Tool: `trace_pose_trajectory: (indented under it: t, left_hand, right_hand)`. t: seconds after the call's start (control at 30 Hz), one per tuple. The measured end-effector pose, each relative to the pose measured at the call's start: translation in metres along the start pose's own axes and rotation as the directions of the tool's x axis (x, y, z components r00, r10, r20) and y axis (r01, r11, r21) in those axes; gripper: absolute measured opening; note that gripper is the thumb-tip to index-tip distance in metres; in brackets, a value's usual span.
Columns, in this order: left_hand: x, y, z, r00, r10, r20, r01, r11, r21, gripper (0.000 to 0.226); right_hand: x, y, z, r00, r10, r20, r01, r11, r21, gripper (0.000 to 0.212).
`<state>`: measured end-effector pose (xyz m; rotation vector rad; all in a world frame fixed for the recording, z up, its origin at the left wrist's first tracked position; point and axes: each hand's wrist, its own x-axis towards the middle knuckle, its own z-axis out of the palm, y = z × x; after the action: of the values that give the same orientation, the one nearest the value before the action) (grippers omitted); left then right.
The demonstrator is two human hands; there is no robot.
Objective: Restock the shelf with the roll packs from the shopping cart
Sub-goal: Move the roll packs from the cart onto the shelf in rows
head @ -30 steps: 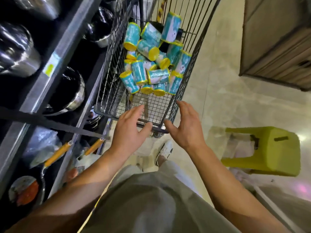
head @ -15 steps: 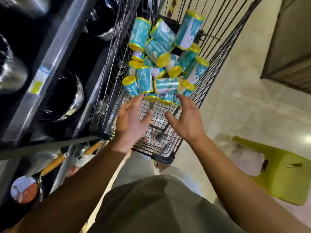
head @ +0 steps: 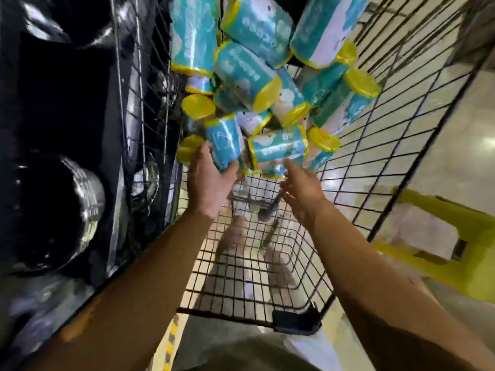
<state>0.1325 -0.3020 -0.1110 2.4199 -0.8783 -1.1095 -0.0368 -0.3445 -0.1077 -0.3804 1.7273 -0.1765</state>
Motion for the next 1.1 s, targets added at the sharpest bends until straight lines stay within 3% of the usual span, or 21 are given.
trace_pose_trajectory:
  t: [0.07, 0.1, 0.27, 0.33, 0.43, 0.5, 0.57, 0.67, 0.8, 0.93, 1.1]
  left_hand:
    - [0.025, -0.007, 0.012, 0.997, -0.079, -0.021, 0.076, 0.993, -0.094, 0.077]
    - [0.036, -0.013, 0.019, 0.992, -0.112, -0.059, 0.102, 0.984, -0.145, 0.081]
    - [0.051, -0.007, 0.047, 0.974, -0.194, -0.117, 0.177, 0.974, -0.139, 0.102]
    - [0.054, 0.005, 0.054, 0.96, -0.238, -0.15, 0.223, 0.969, -0.11, 0.095]
    - [0.06, 0.009, 0.059, 0.931, -0.279, -0.234, 0.258, 0.959, -0.119, 0.08]
    - [0.057, 0.005, 0.058, 0.932, -0.234, -0.278, 0.207, 0.971, -0.122, 0.078]
    - [0.046, 0.005, 0.053, 0.946, -0.177, -0.271, 0.146, 0.981, -0.13, 0.081]
    - [0.022, 0.008, 0.045, 0.979, -0.127, -0.157, 0.082, 0.959, -0.27, 0.081]
    - [-0.015, 0.014, 0.02, 1.0, 0.017, 0.026, -0.001, 0.851, -0.524, 0.077]
    - [-0.067, 0.034, -0.025, 0.996, 0.081, 0.037, -0.043, 0.805, -0.592, 0.063]
    - [-0.143, 0.059, -0.069, 0.997, 0.022, 0.071, 0.028, 0.772, -0.635, 0.047]
  right_hand:
    - [0.025, -0.007, 0.008, 0.996, 0.082, 0.019, -0.084, 0.983, 0.161, 0.025]
    - [0.032, -0.012, 0.014, 0.994, 0.109, 0.017, -0.11, 0.974, 0.197, 0.025]
    - [0.061, -0.031, 0.041, 0.994, 0.109, 0.022, -0.107, 0.88, 0.464, 0.049]
    - [0.069, -0.035, 0.046, 0.993, 0.114, -0.013, -0.093, 0.862, 0.497, 0.062]
    - [0.069, -0.028, 0.039, 0.993, 0.112, -0.031, -0.085, 0.88, 0.467, 0.055]
    - [0.064, -0.021, 0.027, 0.992, 0.123, 0.008, -0.114, 0.89, 0.442, 0.042]
    - [0.052, -0.017, 0.013, 0.994, 0.1, 0.045, -0.11, 0.899, 0.424, 0.043]
    - [0.028, -0.014, -0.007, 0.996, 0.007, 0.085, -0.034, 0.95, 0.31, 0.048]
    - [-0.02, -0.013, -0.026, 0.976, -0.173, 0.131, 0.151, 0.975, 0.164, 0.054]
    - [-0.082, -0.014, -0.047, 0.93, -0.309, 0.197, 0.293, 0.95, 0.107, 0.05]
    - [-0.155, -0.006, -0.069, 0.849, -0.417, 0.326, 0.437, 0.899, 0.011, 0.059]
